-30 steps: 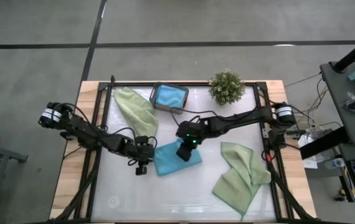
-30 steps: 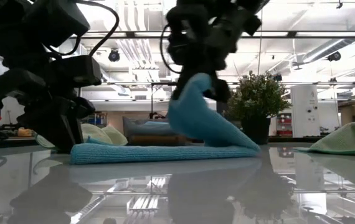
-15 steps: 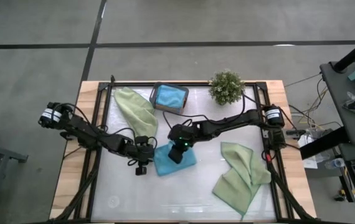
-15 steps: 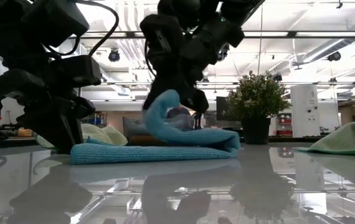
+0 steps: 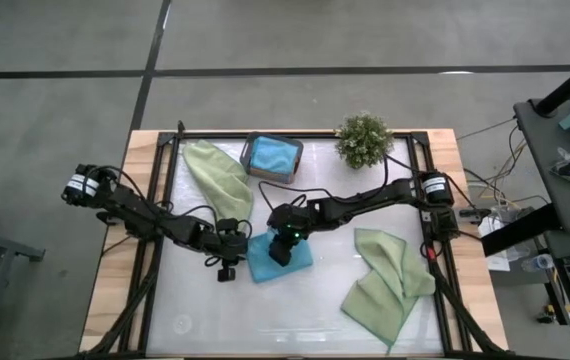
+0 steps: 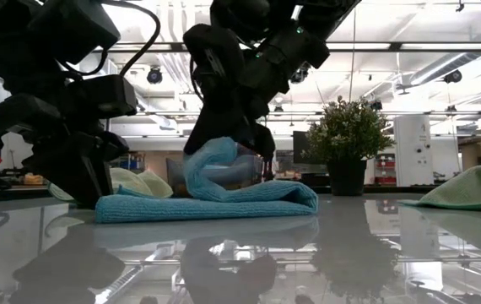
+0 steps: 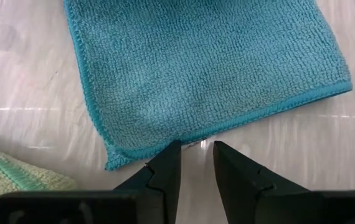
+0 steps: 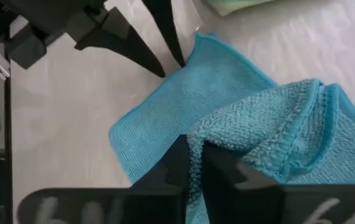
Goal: Fold microfiber towels
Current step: Fold the blue microfiber towel
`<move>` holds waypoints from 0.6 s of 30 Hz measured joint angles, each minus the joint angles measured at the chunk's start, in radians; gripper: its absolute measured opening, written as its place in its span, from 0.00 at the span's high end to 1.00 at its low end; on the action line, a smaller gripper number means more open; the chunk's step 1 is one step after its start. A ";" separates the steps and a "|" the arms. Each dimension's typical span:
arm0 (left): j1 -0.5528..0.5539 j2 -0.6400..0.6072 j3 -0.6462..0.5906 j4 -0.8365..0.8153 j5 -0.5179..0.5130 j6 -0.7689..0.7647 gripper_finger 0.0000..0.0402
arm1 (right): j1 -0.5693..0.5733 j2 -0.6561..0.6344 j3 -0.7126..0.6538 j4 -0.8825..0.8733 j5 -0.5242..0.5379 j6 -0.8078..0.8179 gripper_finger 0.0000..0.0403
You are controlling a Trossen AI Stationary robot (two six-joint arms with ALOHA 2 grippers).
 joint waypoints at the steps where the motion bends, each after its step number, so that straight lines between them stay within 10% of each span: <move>1: 0.000 0.000 0.000 0.001 0.000 0.000 0.80 | 0.000 0.009 0.000 0.008 0.000 0.000 0.94; 18: 0.000 0.000 -0.009 0.012 -0.007 -0.002 0.80 | 0.009 0.055 0.000 0.199 -0.031 -0.083 0.49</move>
